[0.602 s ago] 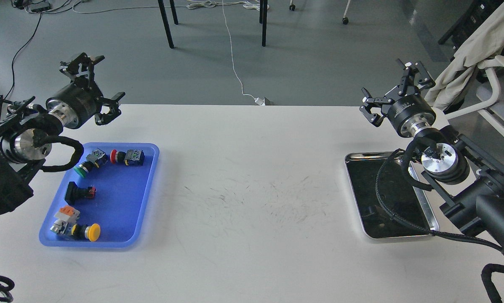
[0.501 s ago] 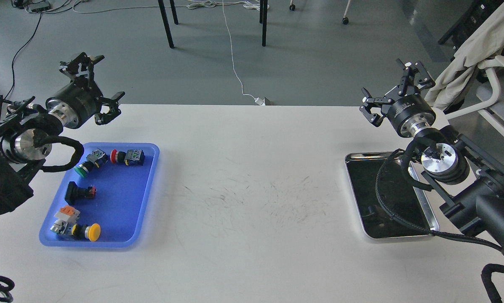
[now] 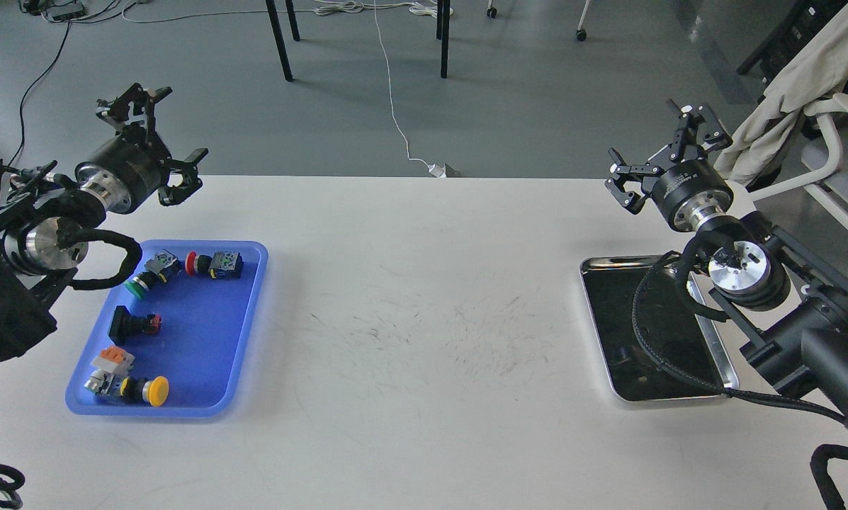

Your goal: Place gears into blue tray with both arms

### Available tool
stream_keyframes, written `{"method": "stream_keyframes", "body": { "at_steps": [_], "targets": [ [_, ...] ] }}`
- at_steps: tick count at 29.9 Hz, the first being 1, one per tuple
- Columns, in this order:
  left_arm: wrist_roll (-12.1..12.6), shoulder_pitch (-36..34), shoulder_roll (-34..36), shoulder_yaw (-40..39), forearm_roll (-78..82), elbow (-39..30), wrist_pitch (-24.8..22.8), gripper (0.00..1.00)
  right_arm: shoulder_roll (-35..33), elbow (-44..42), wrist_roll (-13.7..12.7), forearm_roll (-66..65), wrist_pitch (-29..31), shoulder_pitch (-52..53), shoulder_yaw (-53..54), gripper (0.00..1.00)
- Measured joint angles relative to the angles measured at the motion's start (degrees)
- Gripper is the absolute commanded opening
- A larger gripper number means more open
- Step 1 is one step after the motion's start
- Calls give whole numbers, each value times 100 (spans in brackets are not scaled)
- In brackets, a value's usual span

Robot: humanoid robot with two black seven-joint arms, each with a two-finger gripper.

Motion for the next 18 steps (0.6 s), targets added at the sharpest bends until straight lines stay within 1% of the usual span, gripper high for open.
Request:
{"method": "stream_keyframes", "body": {
  "at_steps": [18],
  "targets": [
    [-5, -6, -12, 78, 16, 2, 28, 99, -65, 29, -12, 0, -8, -19, -28, 99]
  ]
}}
